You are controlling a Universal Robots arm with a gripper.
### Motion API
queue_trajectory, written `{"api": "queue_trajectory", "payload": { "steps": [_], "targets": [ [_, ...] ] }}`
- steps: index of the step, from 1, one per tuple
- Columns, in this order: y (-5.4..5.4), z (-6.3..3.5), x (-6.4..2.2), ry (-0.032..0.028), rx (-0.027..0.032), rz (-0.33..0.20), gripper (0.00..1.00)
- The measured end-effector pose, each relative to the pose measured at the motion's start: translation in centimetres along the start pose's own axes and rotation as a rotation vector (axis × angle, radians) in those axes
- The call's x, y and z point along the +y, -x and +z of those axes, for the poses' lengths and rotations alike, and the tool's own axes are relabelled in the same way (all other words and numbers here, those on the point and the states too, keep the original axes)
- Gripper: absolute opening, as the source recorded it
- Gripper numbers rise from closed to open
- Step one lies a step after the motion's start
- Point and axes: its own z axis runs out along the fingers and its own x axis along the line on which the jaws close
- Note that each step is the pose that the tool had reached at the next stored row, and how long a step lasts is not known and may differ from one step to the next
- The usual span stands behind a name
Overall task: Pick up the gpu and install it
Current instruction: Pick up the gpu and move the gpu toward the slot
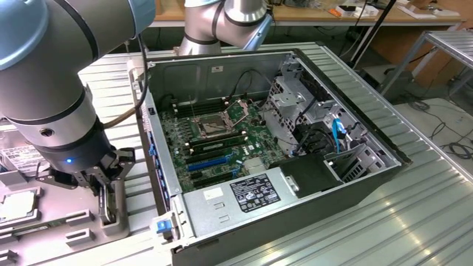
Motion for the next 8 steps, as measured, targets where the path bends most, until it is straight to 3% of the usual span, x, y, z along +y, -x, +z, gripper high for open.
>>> {"api": "queue_trajectory", "payload": {
  "steps": [5, 8],
  "targets": [
    [0.0, -0.05, 0.00, 0.0002, -0.0002, 0.000, 0.27],
    [0.1, -1.18, 0.05, -0.0001, 0.0016, 0.000, 0.27]
  ]
}}
